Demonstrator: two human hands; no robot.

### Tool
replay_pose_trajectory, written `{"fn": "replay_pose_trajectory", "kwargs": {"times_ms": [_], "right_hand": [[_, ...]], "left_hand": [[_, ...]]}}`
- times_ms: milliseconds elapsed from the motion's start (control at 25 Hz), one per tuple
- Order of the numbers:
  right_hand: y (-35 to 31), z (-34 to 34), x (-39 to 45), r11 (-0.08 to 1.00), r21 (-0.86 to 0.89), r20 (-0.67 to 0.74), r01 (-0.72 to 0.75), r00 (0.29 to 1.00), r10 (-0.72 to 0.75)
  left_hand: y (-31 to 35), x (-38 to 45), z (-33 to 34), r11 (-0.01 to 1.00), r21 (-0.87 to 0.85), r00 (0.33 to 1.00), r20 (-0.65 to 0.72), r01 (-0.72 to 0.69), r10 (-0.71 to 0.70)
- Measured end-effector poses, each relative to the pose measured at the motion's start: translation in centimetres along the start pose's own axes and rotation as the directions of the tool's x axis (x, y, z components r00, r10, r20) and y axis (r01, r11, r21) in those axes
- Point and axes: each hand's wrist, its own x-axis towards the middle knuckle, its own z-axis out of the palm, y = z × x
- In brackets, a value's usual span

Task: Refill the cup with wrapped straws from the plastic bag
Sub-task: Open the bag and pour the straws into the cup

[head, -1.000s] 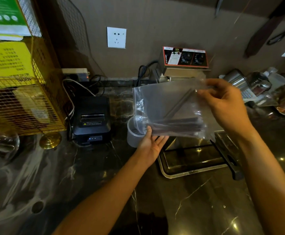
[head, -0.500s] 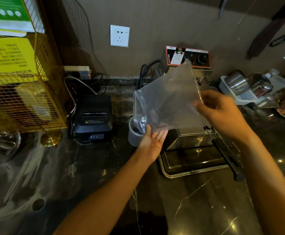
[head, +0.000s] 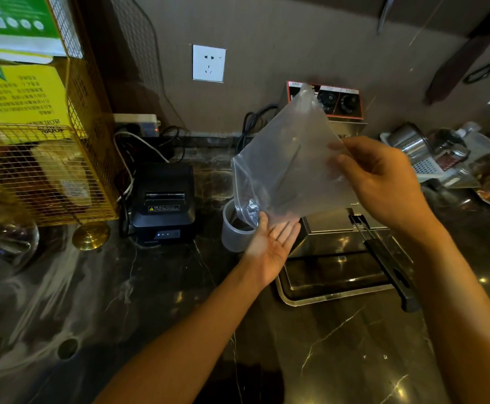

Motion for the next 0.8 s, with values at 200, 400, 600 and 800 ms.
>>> {"fn": "replay_pose_trajectory", "kwargs": {"times_ms": [200, 400, 600, 800], "right_hand": [[-1.4, -1.4, -0.4, 0.995, 0.064, -0.094, 0.074, 0.993, -0.068], [-1.5, -1.3, -0.9, 0.997, 0.040, -0.065, 0.069, 0.996, -0.066], [-1.4, -0.8, -1.6, 0.997, 0.071, -0.074, 0.026, 0.997, -0.021], [-1.8, 0.1, -1.1, 0.996, 0.075, -0.092, 0.045, 0.995, -0.038]], "left_hand": [[-0.8, -0.7, 1.1, 1.000, 0.021, 0.998, 0.068, 0.014, -0.015], [-1.0, -0.9, 0.3, 0.999, 0.031, 0.999, 0.046, -0.027, 0.025], [-0.3, -1.6, -0.6, 0.996, -0.044, 0.997, 0.020, -0.074, 0.075], [-0.1, -1.7, -0.5, 0.998, -0.020, 0.998, -0.003, -0.067, 0.067]]}}
